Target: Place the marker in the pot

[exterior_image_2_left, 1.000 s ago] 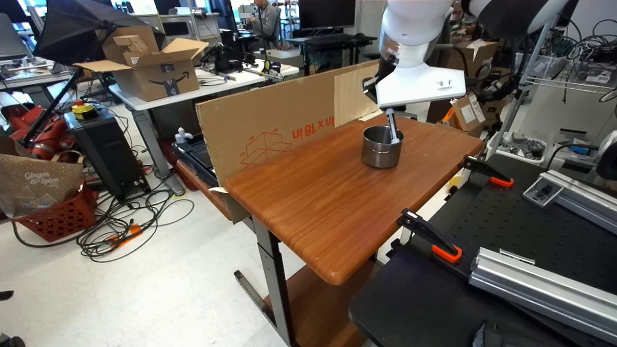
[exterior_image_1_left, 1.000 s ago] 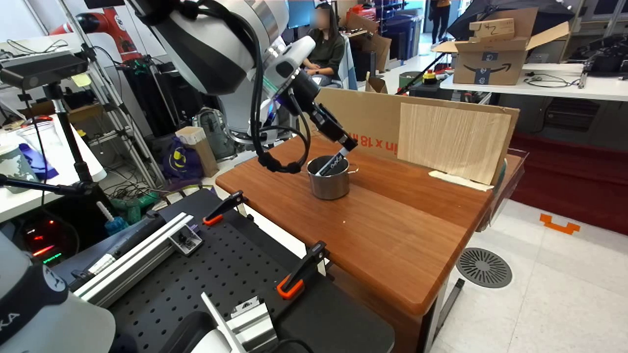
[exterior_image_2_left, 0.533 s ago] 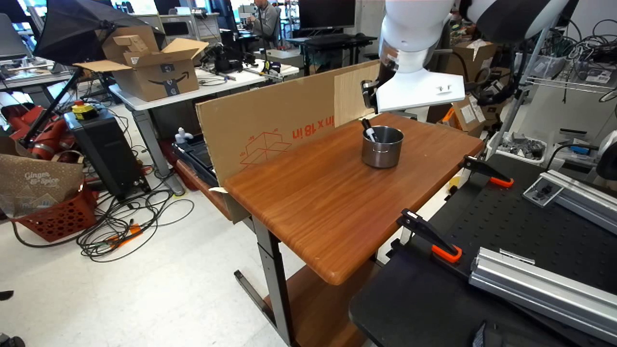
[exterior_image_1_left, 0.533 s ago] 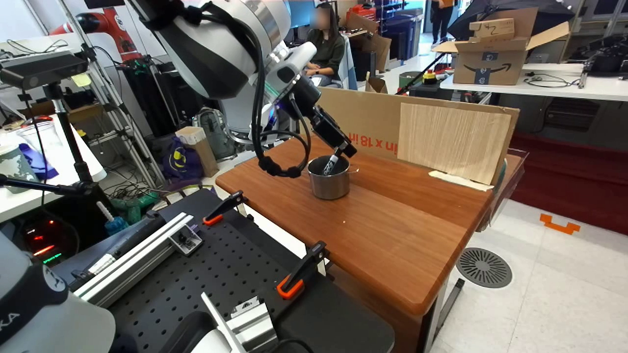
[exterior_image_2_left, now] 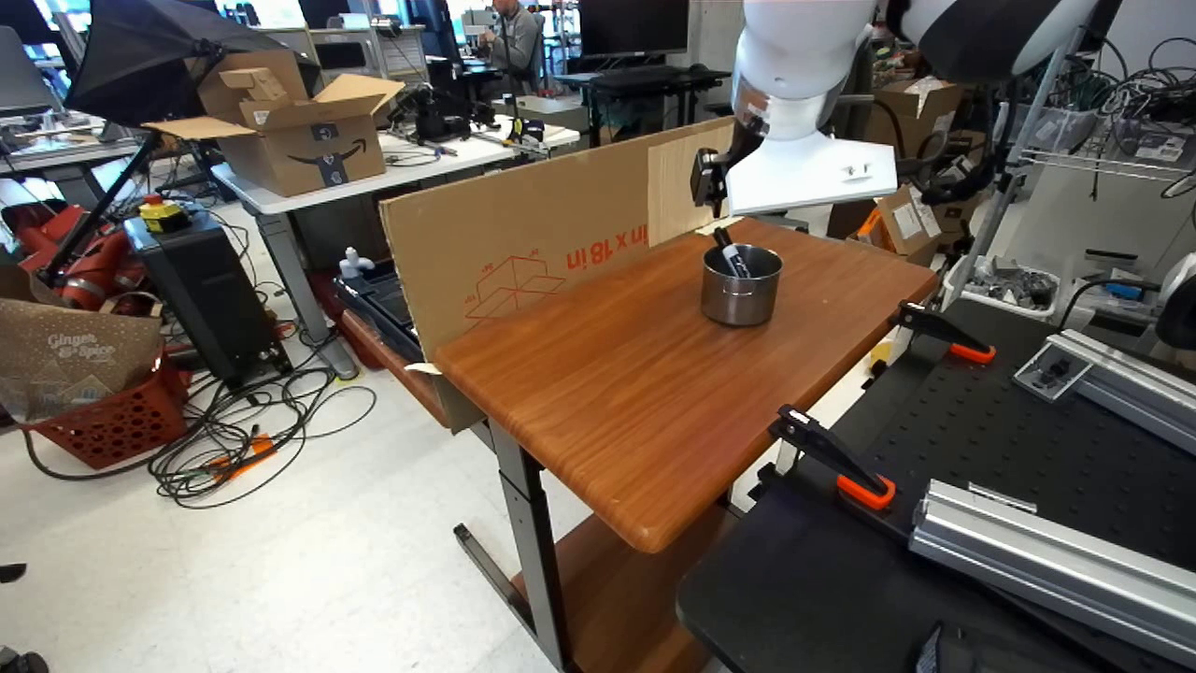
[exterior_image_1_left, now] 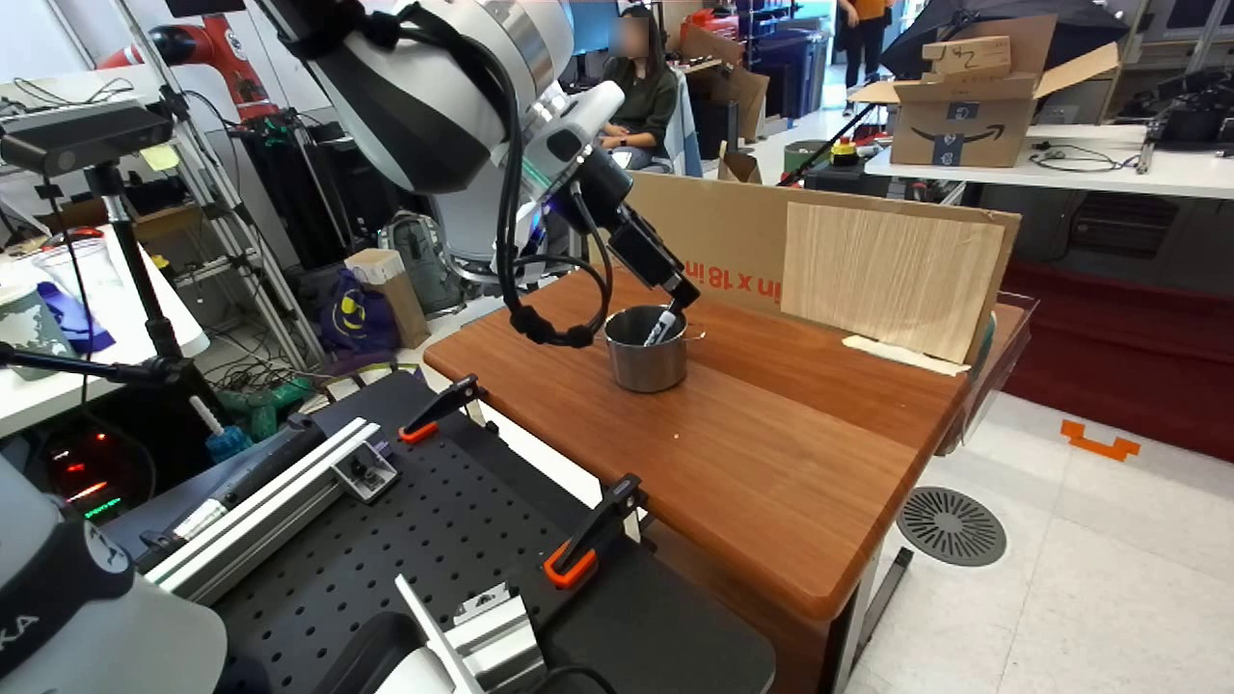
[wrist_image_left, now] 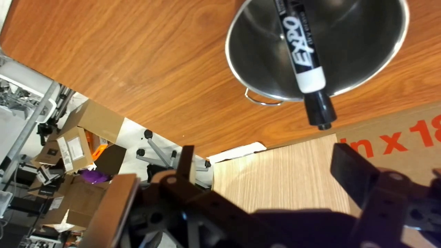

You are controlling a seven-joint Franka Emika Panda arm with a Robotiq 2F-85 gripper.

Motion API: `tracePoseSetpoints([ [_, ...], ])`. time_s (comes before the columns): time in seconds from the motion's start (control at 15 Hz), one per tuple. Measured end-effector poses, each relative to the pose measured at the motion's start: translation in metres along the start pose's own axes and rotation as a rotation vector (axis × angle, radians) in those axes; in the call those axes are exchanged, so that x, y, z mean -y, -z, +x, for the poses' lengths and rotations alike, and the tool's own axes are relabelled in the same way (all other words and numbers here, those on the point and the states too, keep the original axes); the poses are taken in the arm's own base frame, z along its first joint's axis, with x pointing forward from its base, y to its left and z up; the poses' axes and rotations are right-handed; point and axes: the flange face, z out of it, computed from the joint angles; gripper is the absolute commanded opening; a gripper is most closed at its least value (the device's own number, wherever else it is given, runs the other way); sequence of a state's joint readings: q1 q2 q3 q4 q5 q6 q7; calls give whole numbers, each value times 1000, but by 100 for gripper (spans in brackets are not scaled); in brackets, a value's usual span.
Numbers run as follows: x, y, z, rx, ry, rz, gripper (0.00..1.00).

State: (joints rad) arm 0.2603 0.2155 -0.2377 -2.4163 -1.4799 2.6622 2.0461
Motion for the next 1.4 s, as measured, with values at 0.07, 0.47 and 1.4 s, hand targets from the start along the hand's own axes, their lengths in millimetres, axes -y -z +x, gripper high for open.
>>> tracePoseSetpoints([
  [0.07, 0, 0, 0, 5, -2, -2, 100],
  [0.47, 8, 19, 11, 116, 15, 3, 100],
  [1.4, 7, 55, 11, 352, 81, 67, 100],
])
